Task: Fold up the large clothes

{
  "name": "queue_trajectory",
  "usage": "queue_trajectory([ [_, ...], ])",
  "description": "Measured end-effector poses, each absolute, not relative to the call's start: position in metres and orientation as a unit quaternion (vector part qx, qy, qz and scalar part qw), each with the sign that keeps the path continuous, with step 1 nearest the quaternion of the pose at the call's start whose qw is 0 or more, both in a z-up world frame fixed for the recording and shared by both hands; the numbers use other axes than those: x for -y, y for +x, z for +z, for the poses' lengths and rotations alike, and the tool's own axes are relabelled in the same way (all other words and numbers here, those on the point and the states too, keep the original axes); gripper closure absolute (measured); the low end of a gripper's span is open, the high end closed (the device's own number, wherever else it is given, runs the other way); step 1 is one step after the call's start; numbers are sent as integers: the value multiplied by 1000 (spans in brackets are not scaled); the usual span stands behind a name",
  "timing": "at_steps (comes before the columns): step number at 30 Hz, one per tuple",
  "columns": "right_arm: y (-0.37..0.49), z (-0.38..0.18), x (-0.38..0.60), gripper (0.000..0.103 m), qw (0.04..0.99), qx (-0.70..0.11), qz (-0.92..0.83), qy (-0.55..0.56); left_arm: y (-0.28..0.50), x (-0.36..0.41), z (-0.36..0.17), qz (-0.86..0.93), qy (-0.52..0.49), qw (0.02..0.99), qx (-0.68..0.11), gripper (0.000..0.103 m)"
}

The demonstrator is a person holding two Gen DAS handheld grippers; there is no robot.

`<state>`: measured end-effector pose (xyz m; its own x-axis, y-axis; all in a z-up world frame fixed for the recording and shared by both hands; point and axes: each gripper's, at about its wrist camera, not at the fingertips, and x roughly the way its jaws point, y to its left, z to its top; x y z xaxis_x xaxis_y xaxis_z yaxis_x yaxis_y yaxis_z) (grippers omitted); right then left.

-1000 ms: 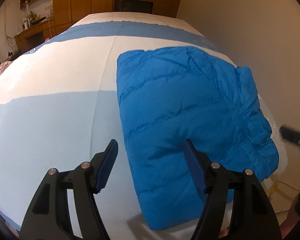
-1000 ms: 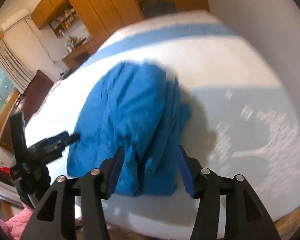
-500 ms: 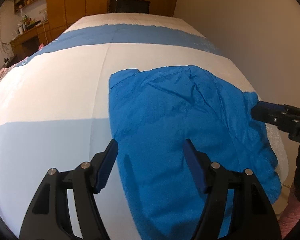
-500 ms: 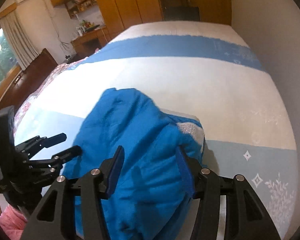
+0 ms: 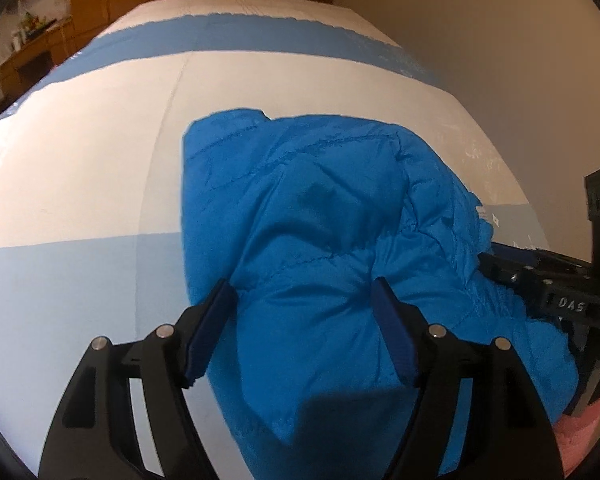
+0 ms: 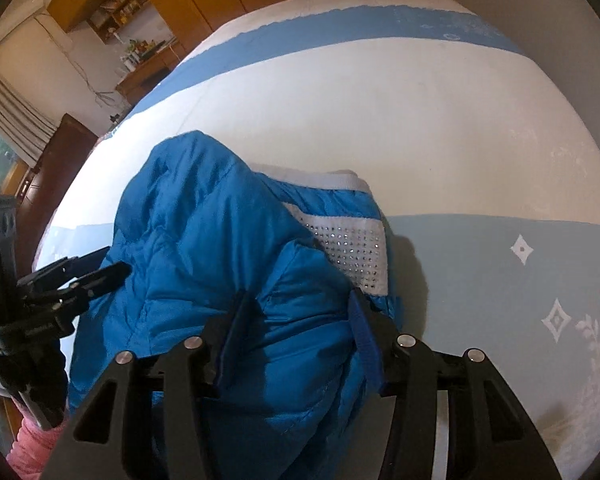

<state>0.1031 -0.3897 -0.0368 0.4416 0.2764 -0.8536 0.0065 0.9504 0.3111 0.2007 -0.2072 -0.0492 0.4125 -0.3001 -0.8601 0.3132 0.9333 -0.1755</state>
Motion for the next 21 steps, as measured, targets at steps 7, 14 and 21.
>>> queue_trajectory([
  [7, 51, 21, 357, 53, 887, -454, 68, 55, 153, 201, -21, -142, 29, 876, -460, 33],
  [14, 15, 24, 331, 53, 881, -463, 95, 32, 134, 198, -16, -128, 27, 881, -455, 33],
  [21, 15, -4, 336, 53, 870, -483, 86, 45, 123, 200, -32, -130, 37, 876, -462, 33],
])
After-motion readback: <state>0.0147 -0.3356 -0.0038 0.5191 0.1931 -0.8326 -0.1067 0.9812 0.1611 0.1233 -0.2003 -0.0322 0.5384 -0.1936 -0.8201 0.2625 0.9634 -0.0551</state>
